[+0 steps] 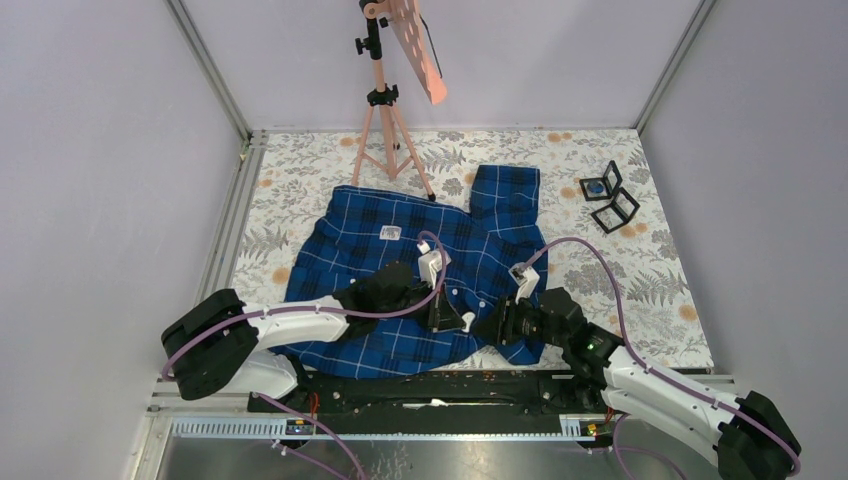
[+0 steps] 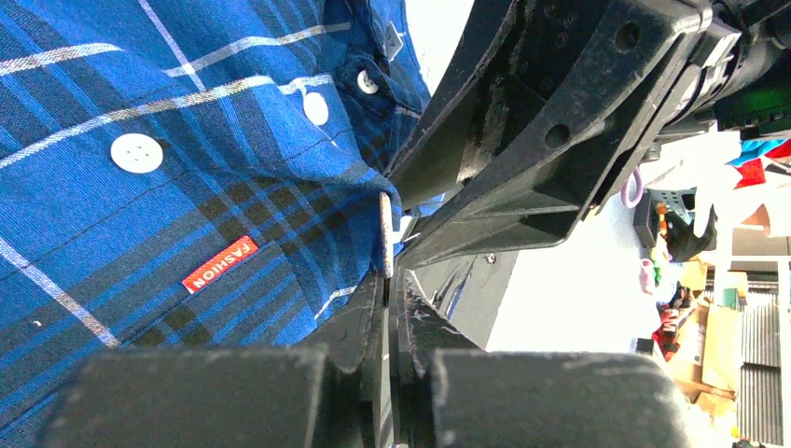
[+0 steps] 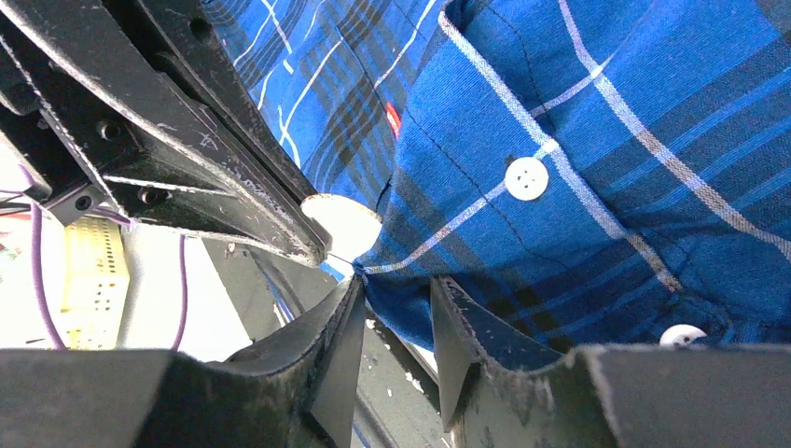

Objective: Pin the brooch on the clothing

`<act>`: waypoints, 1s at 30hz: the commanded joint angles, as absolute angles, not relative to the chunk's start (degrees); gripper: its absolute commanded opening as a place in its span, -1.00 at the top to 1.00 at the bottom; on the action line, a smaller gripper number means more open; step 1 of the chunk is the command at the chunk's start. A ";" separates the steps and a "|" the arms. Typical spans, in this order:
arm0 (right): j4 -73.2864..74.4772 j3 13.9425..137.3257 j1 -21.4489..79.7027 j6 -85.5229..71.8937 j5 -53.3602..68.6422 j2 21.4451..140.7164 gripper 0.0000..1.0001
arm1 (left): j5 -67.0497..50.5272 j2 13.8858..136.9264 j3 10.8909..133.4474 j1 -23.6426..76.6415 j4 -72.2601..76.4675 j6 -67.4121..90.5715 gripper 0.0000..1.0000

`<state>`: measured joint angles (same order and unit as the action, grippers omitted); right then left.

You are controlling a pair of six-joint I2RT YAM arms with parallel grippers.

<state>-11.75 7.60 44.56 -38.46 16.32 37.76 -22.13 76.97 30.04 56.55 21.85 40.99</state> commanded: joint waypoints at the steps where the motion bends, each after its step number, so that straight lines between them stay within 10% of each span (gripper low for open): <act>1: -14.78 6.96 44.10 -38.60 18.15 37.05 0.25 | -27.71 76.06 29.59 56.22 27.01 39.17 1.00; 30: -20.50 9.59 42.05 -39.23 31.45 42.52 0.40 | -46.15 77.87 32.43 55.68 23.42 30.50 1.00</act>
